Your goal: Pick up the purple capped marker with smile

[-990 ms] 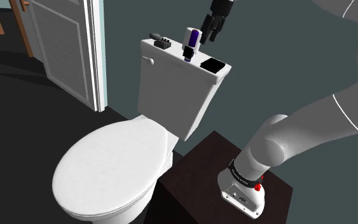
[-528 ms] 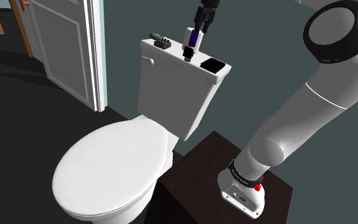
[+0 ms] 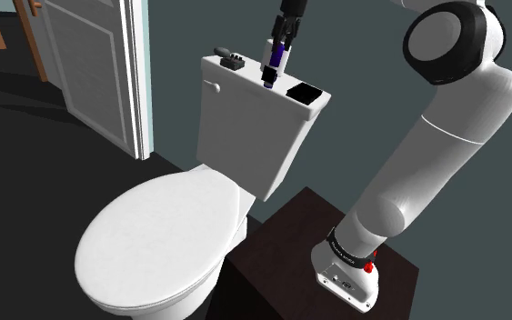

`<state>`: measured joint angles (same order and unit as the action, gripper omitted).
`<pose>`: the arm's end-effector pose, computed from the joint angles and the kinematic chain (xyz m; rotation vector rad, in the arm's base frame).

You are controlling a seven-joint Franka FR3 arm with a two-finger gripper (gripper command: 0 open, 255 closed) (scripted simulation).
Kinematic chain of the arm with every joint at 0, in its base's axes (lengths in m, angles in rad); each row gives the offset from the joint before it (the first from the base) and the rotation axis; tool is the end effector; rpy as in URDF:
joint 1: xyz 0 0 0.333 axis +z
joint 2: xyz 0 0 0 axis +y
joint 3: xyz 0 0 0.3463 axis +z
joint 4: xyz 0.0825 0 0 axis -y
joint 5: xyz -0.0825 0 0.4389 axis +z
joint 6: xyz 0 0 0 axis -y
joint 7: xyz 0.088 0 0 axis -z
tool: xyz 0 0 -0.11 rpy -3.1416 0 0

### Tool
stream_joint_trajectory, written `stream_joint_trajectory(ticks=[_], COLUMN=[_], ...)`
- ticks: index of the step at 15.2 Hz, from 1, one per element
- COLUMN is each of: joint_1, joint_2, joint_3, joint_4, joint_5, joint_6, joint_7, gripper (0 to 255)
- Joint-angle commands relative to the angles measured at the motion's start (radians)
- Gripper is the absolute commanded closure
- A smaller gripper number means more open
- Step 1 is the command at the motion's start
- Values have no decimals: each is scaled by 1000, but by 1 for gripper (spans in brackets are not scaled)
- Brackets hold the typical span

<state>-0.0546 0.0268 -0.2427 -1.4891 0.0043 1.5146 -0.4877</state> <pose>0.5870 -0.1770 0.6738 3.1255 0.2990 -0.0020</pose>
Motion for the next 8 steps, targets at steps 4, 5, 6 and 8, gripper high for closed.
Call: stream_joint_trajectory(ticks=[4,5,6,8], joint_1=[1,1,1,1], joint_2=[-11,-12,-12,-12], joint_3=[1,1,1,1], joint_4=[-49,-50,-51,-51], joint_5=[-3,-3,-3,-3], joint_6=[39,40,40,40], joint_7=[2,1,1,1], gripper=[0,255,255,255])
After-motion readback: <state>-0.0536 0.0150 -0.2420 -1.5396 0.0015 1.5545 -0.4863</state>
